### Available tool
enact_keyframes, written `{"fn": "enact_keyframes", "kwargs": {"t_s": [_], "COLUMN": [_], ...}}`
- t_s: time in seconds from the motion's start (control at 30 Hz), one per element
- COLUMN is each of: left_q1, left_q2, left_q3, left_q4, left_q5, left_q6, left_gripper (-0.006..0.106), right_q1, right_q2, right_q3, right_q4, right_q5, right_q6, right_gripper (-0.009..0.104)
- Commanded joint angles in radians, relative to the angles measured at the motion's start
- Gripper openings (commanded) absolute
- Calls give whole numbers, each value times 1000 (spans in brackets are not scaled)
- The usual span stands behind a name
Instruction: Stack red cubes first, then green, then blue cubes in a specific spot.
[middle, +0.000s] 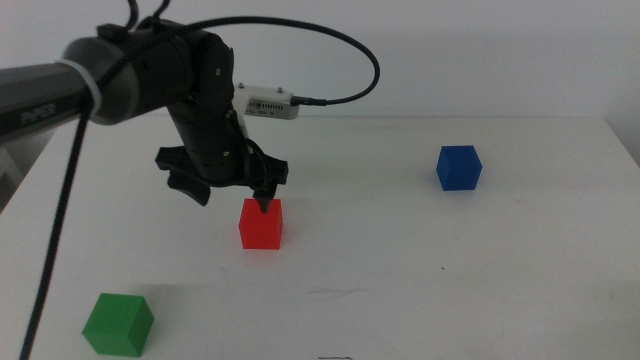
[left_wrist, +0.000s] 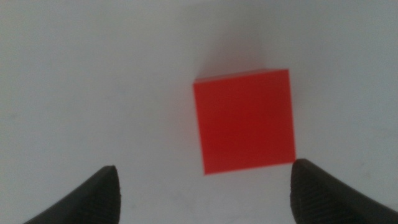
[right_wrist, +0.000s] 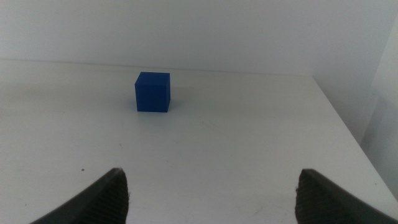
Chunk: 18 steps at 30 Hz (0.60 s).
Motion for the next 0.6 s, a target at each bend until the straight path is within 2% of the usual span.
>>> {"fn": "enact_keyframes", "kwargs": {"t_s": [0.0,0.57], "left_q1": [-5,-5], "left_q2": [-38,81], "left_q3": [-36,-87], "left_q4": [-27,-121], "left_q5": [-37,-67], "left_q6": [-9,-32], "left_gripper": [94,94], "right_q1": [3,3], "right_q2": [-15,-15], "right_q3": [-23,-23], "right_q4": [-13,-13], "right_q5": [-76,-76], "right_q6": [-9,-9], "right_gripper": [94,94]}}
